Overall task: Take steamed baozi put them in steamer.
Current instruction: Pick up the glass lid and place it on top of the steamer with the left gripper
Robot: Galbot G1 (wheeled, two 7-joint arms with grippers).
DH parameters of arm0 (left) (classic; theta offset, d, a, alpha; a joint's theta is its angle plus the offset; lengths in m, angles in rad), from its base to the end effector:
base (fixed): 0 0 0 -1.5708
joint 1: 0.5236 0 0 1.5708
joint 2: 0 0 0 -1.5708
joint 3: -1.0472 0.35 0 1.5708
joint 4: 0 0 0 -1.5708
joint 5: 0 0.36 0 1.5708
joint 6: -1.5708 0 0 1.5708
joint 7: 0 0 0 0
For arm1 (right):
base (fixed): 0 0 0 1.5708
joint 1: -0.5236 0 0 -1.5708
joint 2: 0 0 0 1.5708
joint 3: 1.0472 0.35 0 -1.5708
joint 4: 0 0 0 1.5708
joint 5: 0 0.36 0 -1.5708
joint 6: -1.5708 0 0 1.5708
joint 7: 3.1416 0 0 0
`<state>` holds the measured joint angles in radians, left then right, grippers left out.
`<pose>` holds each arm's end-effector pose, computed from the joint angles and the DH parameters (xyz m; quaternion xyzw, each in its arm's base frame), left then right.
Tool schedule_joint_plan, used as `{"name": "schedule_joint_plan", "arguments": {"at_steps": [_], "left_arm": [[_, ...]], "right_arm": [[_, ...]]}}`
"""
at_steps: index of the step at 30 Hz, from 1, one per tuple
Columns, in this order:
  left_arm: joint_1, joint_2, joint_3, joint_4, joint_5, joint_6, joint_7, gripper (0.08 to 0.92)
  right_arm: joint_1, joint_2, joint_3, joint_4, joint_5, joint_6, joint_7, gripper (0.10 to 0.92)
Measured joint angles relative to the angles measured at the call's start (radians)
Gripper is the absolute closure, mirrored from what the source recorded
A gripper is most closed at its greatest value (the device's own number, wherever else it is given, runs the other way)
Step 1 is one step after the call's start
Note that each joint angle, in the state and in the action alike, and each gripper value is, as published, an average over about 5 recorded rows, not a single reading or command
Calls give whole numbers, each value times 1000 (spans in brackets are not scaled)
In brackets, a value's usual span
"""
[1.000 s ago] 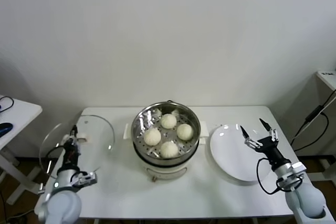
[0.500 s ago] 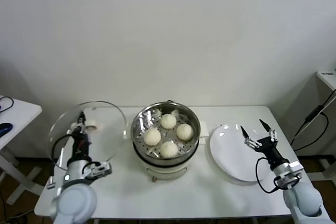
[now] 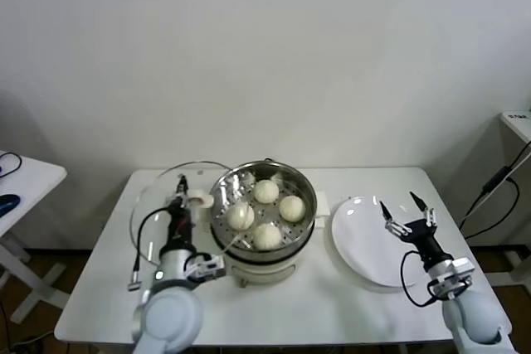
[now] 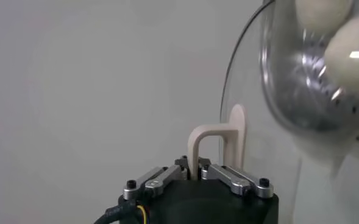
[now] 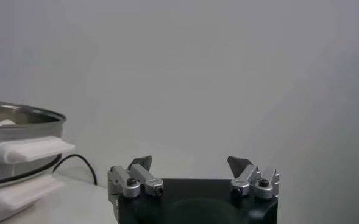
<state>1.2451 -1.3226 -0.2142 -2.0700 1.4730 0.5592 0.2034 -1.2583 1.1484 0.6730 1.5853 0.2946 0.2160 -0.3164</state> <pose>0.2567 -0.0496 -0.2512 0.0707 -0.7233 -0.6854 0.0459 0.2868 -0.1902 -0.3606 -0.1052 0.9908 -0.0816 0.0228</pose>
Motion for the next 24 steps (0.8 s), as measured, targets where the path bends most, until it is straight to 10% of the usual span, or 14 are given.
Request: {"name": "schedule_joint_plan", "arguments": {"at_steps": [24], "left_arm": [[-162, -150, 214, 131, 103, 12, 80, 841]], "right_arm": [[41, -15, -31, -88, -7, 2, -14, 203]]}}
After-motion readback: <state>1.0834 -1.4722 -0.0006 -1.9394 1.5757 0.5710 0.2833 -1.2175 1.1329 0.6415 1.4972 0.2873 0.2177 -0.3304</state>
